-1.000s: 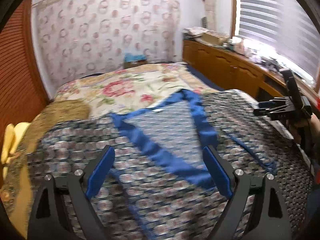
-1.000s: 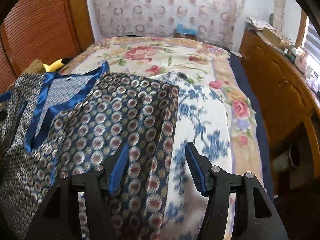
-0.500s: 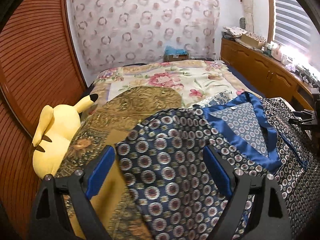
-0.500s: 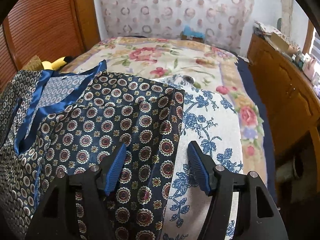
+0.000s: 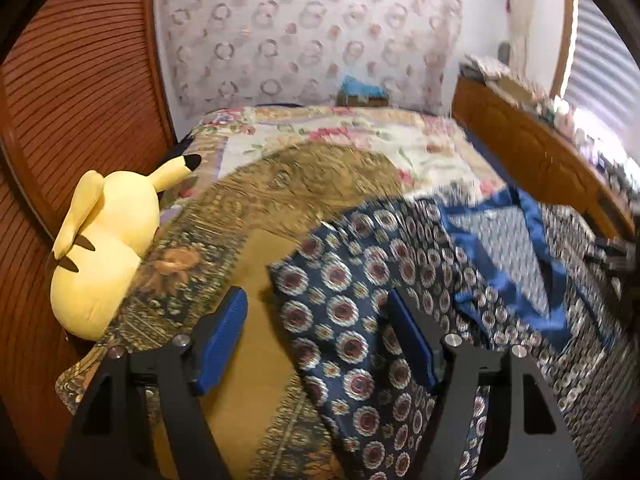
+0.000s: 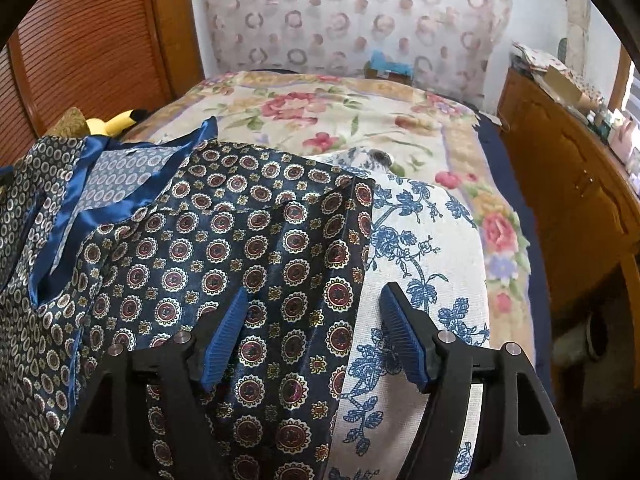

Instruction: Fold small clothes

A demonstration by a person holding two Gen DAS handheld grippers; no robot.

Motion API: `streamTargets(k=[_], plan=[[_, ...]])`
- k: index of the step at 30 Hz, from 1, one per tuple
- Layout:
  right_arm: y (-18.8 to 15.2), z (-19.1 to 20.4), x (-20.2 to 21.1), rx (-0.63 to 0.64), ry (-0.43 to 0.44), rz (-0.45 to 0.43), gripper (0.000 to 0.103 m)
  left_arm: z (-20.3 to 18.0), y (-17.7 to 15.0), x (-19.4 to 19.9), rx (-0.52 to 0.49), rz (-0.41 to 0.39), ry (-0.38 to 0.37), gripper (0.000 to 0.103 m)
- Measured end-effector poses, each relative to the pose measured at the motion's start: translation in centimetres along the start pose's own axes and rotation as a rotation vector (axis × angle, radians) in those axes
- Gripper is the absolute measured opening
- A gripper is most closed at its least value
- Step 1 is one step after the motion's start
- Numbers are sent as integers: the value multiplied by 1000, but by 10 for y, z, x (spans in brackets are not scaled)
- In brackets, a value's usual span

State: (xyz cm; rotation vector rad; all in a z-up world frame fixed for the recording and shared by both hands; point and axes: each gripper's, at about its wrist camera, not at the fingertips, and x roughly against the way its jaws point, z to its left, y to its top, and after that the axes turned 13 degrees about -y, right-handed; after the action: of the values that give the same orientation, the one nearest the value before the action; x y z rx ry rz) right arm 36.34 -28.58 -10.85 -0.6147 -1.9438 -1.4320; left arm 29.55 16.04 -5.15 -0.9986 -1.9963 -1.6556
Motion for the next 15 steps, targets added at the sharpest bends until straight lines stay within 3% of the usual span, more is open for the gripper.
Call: streamTargets(k=[6, 9, 15], plan=[[0, 0, 0, 0, 0, 0, 71, 14, 6, 9, 32, -31, 4, 63], [0, 0, 0, 0, 0, 0, 71, 16, 4, 1, 39, 2, -11, 55], [0, 0, 0, 1, -1, 0, 71, 15, -5, -16, 37, 57, -9, 53]])
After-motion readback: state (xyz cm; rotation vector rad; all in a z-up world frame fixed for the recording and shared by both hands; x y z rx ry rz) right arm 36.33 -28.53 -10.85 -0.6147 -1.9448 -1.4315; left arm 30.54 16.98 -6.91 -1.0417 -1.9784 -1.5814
